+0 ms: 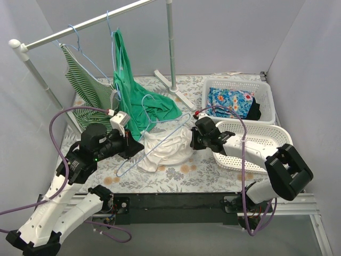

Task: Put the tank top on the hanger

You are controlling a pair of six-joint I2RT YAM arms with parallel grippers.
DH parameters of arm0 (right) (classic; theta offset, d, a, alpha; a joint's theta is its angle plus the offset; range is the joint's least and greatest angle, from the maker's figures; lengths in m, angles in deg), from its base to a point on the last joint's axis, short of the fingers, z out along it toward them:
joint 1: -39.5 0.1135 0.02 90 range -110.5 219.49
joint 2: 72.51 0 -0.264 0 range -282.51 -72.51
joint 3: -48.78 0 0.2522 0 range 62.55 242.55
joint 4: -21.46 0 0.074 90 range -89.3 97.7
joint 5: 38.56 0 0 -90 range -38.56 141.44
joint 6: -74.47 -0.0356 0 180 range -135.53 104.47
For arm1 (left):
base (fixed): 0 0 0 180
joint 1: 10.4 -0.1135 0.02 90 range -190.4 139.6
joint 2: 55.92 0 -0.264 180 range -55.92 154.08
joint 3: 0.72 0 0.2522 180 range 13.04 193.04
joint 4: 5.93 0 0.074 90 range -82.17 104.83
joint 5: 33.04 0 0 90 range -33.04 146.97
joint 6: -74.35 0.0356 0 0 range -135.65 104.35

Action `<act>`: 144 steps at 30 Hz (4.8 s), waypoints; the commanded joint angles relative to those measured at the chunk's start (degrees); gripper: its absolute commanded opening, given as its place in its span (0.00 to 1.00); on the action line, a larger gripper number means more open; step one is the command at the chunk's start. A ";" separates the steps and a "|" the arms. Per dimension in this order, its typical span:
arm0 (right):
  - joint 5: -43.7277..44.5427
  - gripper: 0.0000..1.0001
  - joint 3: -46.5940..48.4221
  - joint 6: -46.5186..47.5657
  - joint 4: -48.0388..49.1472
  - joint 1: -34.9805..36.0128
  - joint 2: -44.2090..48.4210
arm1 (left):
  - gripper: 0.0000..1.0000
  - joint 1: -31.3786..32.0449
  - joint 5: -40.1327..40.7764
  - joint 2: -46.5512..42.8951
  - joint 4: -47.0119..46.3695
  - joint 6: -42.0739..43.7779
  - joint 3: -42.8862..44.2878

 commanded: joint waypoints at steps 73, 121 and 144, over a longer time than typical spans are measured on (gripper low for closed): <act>0.39 0.08 20.14 11.52 -15.31 -2.47 6.76 | 0.00 12.92 12.76 13.86 -54.76 -6.55 -25.04; -1.11 0.62 17.42 21.63 7.36 3.77 9.57 | 0.00 13.01 5.12 21.77 -64.17 -7.69 -21.26; 27.11 0.01 13.56 27.34 9.03 14.58 8.34 | 0.35 13.09 31.64 10.53 -33.27 -26.56 -16.08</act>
